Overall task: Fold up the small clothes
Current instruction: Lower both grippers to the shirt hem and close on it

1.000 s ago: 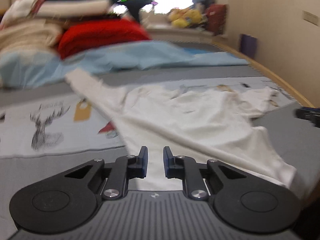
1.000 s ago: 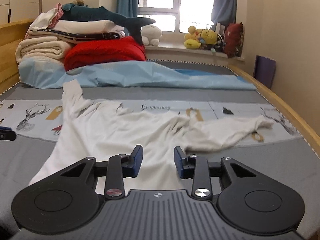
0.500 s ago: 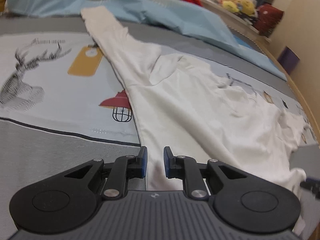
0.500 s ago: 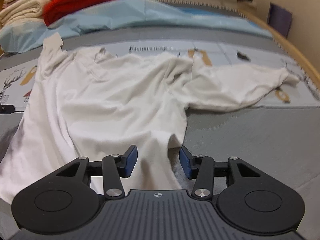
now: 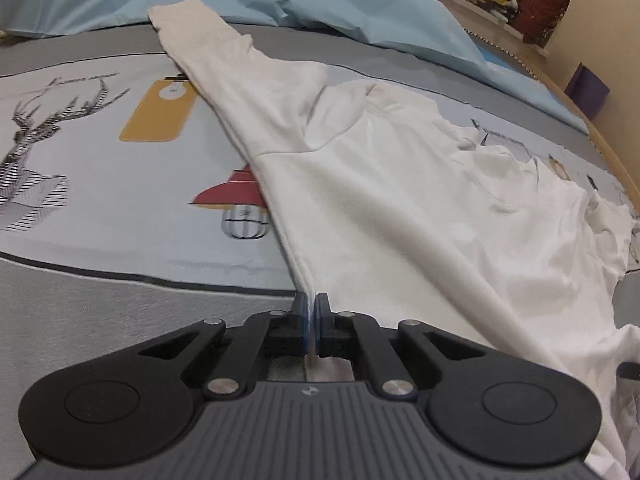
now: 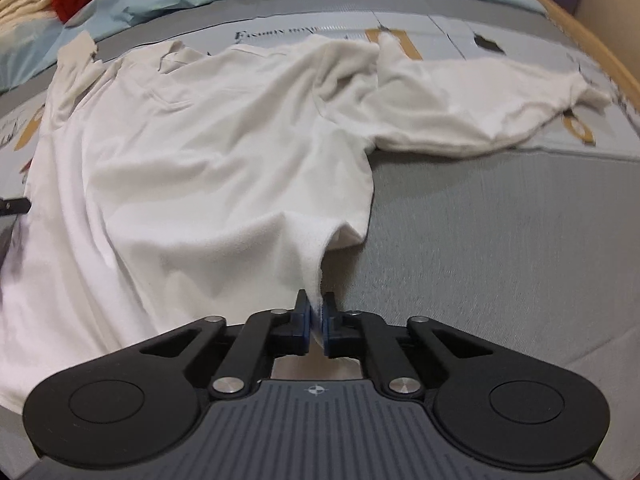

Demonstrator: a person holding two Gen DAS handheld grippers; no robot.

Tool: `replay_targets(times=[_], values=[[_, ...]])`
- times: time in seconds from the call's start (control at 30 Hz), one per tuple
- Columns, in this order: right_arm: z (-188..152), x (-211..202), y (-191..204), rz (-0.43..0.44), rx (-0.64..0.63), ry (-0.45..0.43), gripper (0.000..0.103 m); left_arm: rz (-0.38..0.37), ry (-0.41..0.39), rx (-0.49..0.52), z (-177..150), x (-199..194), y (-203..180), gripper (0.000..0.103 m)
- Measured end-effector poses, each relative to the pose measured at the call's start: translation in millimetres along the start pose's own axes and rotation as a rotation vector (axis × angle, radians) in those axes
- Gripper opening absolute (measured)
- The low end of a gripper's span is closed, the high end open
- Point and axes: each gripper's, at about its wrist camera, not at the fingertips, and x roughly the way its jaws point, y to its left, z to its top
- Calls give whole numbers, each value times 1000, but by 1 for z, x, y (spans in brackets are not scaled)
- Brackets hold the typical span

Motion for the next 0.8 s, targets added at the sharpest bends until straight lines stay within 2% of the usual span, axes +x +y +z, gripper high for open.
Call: replay_targets(times=[0.13,0.27,0.37,0.47,0.5,0.57,0.63,0.67,0.7,0.8], values=[[-4,2,-4,-31,12,11,4,82,40,-2,-7,-16,25,2],[-10,3,-10,-38,26,40,4,108,85,-4,-18,-39,52,2],[-15,1,-8,-16,15,61,4,84,102,20,-28,-58,58,3],[-22,-4,-9,-8,-2,87,5,21,113,-62,-34,-80,67,4],[-24,-8,-12,-7,7,89,6,3,110,-96,-36,-90,71,5],[-28,-17,-24,10,37,87,15,-56,132,-172,-47,-109,76,17],[-36,-21,-33,51,61,112,28,-94,207,-204,-62,-119,74,25],[-44,-22,-32,69,66,142,36,-111,252,-191,-72,-122,71,28],[-52,-23,-32,78,61,174,38,-115,288,-164,-80,-124,67,29],[-67,-27,-33,72,-5,205,38,-80,373,-65,-100,-123,53,29]])
